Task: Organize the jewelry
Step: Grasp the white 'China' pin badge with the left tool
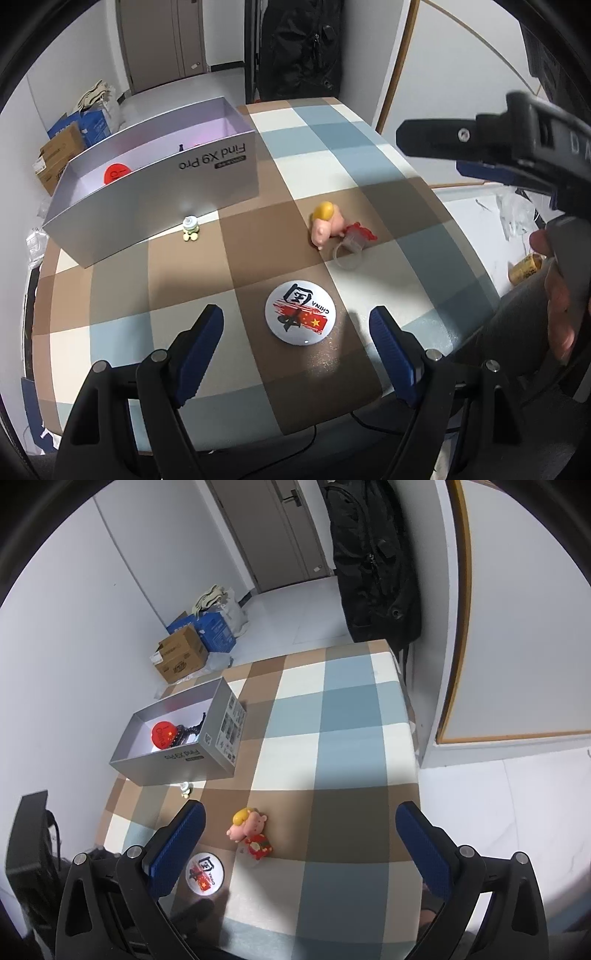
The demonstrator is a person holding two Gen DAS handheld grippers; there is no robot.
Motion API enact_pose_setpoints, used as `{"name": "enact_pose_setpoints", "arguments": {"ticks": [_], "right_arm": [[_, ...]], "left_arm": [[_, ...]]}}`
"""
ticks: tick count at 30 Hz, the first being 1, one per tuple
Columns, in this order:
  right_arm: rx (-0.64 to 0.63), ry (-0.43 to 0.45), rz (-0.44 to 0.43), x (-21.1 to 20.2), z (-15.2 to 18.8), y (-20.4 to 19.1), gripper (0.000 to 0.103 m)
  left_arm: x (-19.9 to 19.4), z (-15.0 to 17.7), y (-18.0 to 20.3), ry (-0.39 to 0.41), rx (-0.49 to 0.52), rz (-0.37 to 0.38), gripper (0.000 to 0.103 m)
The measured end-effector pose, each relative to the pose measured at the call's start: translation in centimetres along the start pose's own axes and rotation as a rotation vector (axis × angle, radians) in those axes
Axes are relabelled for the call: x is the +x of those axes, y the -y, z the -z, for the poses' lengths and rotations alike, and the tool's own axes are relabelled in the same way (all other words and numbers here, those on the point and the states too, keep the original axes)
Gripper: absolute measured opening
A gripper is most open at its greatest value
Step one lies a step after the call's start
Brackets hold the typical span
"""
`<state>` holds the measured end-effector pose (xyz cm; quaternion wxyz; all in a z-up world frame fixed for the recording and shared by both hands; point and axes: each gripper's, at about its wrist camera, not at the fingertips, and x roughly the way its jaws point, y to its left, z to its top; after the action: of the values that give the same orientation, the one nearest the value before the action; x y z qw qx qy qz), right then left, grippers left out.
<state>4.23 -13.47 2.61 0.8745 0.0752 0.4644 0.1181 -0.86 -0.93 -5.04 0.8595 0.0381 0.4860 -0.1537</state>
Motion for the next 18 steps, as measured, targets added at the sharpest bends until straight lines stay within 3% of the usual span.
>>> {"name": "enact_pose_setpoints", "arguments": {"ticks": [6, 9, 12, 15, 18], "right_arm": [[0.012, -0.009, 0.009, 0.1, 0.1, 0.3, 0.103], [0.015, -0.013, 0.018, 0.2, 0.1, 0.5, 0.103], [0.023, -0.014, 0.019, 0.2, 0.0, 0.7, 0.103], [0.030, -0.015, 0.021, 0.3, 0.0, 0.9, 0.103], [0.030, -0.015, 0.025, 0.3, 0.1, 0.9, 0.103]], "left_arm": [[0.5, -0.1, 0.2, -0.010, 0.003, -0.003, 0.077], [1.1, -0.2, 0.2, -0.023, 0.021, -0.014, 0.060], [1.2, 0.0, 0.4, -0.019, 0.039, -0.041, 0.056], [1.1, 0.0, 0.8, -0.019, 0.059, -0.018, 0.040], [1.1, 0.0, 1.2, -0.022, 0.075, -0.021, 0.038]]}}
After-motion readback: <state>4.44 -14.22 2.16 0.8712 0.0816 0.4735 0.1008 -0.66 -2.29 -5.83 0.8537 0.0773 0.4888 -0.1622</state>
